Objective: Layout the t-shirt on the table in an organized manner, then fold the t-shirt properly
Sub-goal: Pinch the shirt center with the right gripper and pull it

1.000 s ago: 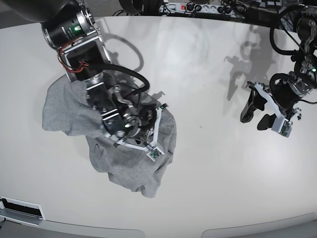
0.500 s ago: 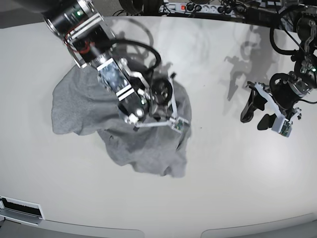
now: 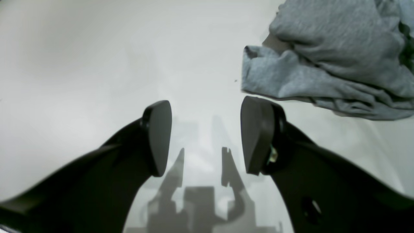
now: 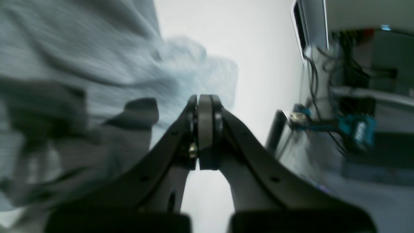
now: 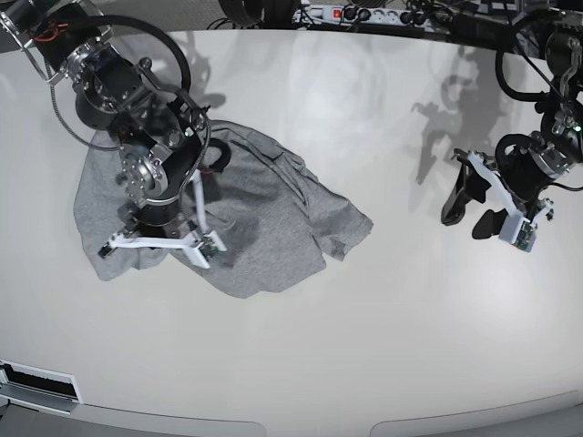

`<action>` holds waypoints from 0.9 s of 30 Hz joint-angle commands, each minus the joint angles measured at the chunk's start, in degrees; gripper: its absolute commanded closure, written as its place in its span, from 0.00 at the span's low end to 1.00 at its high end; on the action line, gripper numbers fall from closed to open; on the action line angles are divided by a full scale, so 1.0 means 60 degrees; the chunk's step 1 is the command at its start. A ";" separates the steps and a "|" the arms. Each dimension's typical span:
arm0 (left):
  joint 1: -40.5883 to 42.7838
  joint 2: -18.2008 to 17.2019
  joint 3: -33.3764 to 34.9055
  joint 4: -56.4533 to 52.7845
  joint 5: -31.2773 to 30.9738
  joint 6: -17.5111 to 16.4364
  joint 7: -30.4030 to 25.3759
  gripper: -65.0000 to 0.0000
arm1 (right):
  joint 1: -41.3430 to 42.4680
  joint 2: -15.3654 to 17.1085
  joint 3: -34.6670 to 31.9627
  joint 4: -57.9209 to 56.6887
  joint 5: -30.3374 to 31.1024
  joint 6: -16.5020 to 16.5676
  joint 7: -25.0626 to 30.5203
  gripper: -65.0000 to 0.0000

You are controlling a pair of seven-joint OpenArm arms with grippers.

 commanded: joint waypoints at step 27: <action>-0.0066 -0.0138 -0.0069 0.0157 -0.0211 -0.0022 0.0029 0.45 | 0.2138 -0.3242 0.0033 -0.6535 0.2466 0.1526 0.3297 1.00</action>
